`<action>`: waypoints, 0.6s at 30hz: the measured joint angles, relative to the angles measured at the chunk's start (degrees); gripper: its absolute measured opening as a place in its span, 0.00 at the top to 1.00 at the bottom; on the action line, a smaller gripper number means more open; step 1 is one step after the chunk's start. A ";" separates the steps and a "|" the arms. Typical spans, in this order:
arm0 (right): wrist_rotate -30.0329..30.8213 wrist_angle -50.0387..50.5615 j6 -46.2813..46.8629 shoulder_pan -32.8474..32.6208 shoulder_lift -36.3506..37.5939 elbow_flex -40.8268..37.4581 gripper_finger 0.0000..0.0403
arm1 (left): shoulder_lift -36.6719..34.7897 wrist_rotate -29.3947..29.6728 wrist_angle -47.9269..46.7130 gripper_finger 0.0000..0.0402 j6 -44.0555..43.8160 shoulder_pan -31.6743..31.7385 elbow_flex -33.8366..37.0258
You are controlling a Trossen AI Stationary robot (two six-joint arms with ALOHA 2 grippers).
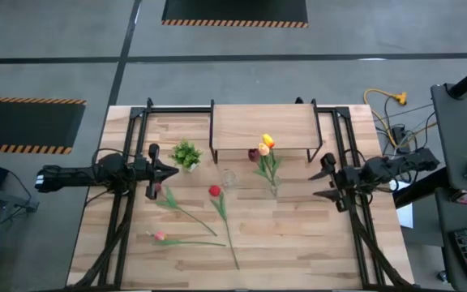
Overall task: Pick and place flowers into a vace then onto a shelf
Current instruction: Put the red tulip into the left transparent vase
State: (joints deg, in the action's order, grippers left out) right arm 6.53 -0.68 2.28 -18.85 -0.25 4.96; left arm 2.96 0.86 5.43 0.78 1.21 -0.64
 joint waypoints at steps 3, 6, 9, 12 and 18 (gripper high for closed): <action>1.22 -0.10 -0.15 0.00 0.25 -0.72 0.46 | 0.02 0.00 -0.09 0.99 0.00 0.02 0.02; 2.38 -0.13 -2.71 0.00 -0.64 -2.82 0.46 | 0.36 0.40 -0.23 0.99 -0.76 0.01 0.02; 4.67 -1.64 -5.45 0.02 -0.62 -4.46 0.46 | 0.81 1.55 -0.32 0.96 -5.39 0.00 -0.30; 6.49 -2.06 -6.68 0.00 -0.20 -4.10 0.46 | 0.82 1.64 -0.26 0.86 -7.61 -0.04 -0.35; 6.60 -2.51 -4.16 0.01 0.04 -3.43 0.46 | 1.97 1.81 4.71 0.58 -12.08 -0.04 -0.55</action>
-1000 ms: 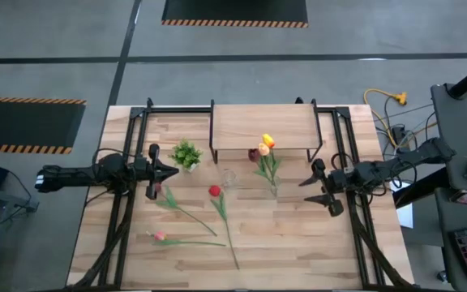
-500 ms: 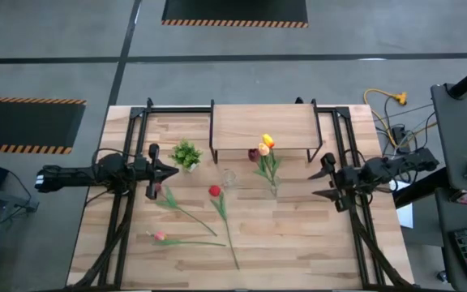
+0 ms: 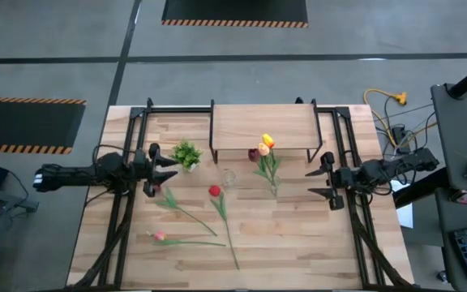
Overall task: Pick and place flowers into a vace then onto a shelf
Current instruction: Put the red tulip into the left transparent vase
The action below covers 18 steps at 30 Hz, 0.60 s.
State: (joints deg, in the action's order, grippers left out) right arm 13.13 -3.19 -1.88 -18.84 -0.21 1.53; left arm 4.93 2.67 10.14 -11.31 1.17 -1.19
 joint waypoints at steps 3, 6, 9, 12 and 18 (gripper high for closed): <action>0.37 0.05 -1.08 0.01 -0.48 -0.01 0.46 | 0.01 0.44 3.11 0.51 -3.06 -0.02 -1.45; 0.57 0.05 -2.69 0.01 -0.66 -0.01 0.46 | 0.00 -0.73 4.32 0.49 -5.19 -0.02 -3.51; 0.88 0.01 -2.66 -0.01 -0.59 -0.01 0.46 | 1.49 -1.34 4.15 0.49 -6.09 -0.12 -6.71; 3.53 0.01 -2.67 -0.01 -0.69 -0.01 0.46 | 4.06 4.55 -0.74 0.50 -8.48 -0.09 -10.97; 6.56 0.13 -2.77 0.01 -0.68 -0.01 0.46 | 14.58 6.10 -7.49 0.52 -15.31 -0.55 -19.88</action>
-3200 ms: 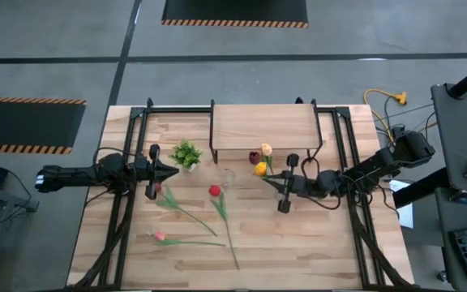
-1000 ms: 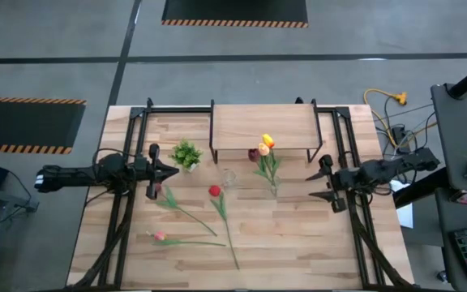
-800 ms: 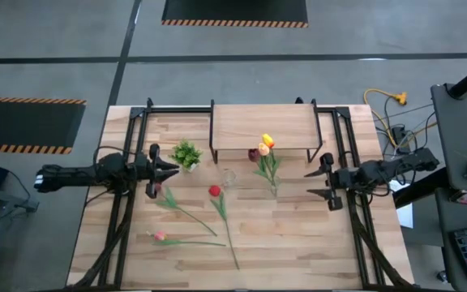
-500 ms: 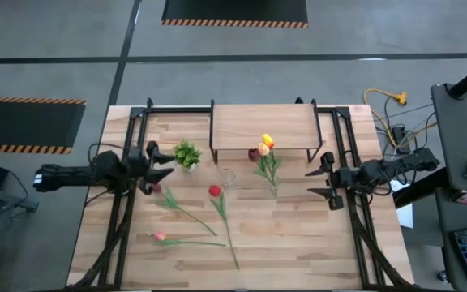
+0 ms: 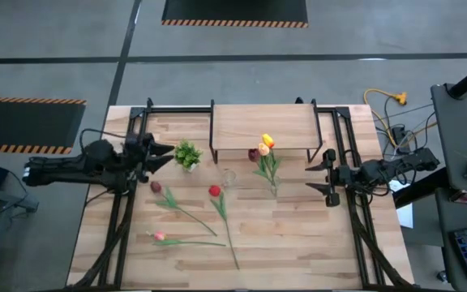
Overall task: Pick and place flowers into a vace then onto a shelf
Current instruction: Put the red tulip into the left transparent vase
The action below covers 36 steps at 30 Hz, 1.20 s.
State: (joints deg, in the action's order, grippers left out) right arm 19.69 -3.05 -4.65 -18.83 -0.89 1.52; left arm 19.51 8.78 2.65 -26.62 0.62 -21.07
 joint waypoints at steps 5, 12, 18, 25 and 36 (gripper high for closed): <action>0.02 0.05 0.12 -0.02 0.00 0.00 0.46 | 11.59 -0.13 -12.02 0.52 -8.44 -1.05 -10.30; 0.02 0.05 -0.06 -0.02 0.00 0.00 0.46 | 30.11 1.82 -34.60 0.52 -23.26 -4.33 -25.75; 0.04 0.07 -0.30 -0.02 0.02 0.00 0.46 | 45.07 8.10 -41.66 0.52 -27.57 -11.11 -38.74; 2.09 0.05 -1.52 0.00 0.02 0.00 0.46 | 58.41 17.48 -62.34 0.52 -40.10 -19.34 -54.21; 4.92 -0.81 -1.59 -0.02 0.04 0.00 0.46 | 74.15 18.14 -64.61 0.52 -48.38 -24.60 -60.61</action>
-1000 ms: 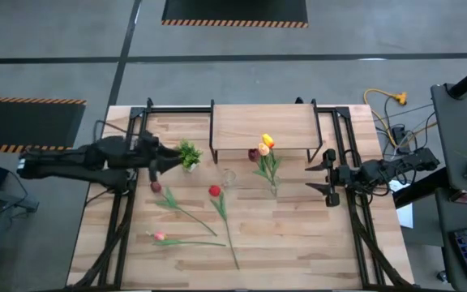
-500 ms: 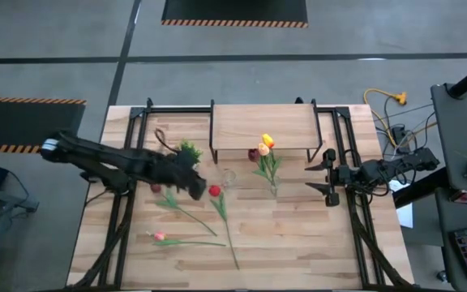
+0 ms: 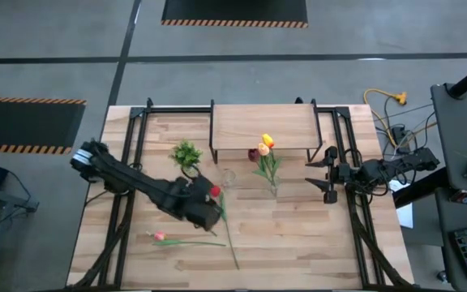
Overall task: Pick and place flowers into a vace then onto a shelf
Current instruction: Put the red tulip into the left transparent vase
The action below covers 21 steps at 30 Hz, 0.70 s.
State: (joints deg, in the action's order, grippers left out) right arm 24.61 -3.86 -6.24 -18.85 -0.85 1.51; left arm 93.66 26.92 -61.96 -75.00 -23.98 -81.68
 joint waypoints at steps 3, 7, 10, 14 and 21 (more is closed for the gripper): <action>1.20 0.18 0.01 0.00 -0.04 0.37 0.46 | 3.29 0.01 0.99 0.52 -3.10 -0.18 -0.03; 1.34 0.15 0.05 0.00 -0.02 0.84 0.46 | 6.90 0.01 3.47 0.52 -9.24 -0.11 -0.03; 1.34 0.24 0.02 0.00 -0.04 0.84 0.46 | 8.87 -0.15 5.10 0.52 -13.49 -0.11 -0.03; 1.36 0.24 -0.25 0.00 -0.04 0.84 0.46 | 11.21 -0.23 7.75 0.52 -15.21 -0.11 -0.03; 1.49 0.26 -0.41 0.00 -0.04 0.85 0.46 | 15.55 0.36 11.90 0.52 -15.37 0.28 0.04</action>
State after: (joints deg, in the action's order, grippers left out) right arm 26.11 -3.60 -6.66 -18.85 -0.89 2.36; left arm 109.21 27.29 -50.06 -90.37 -23.70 -81.63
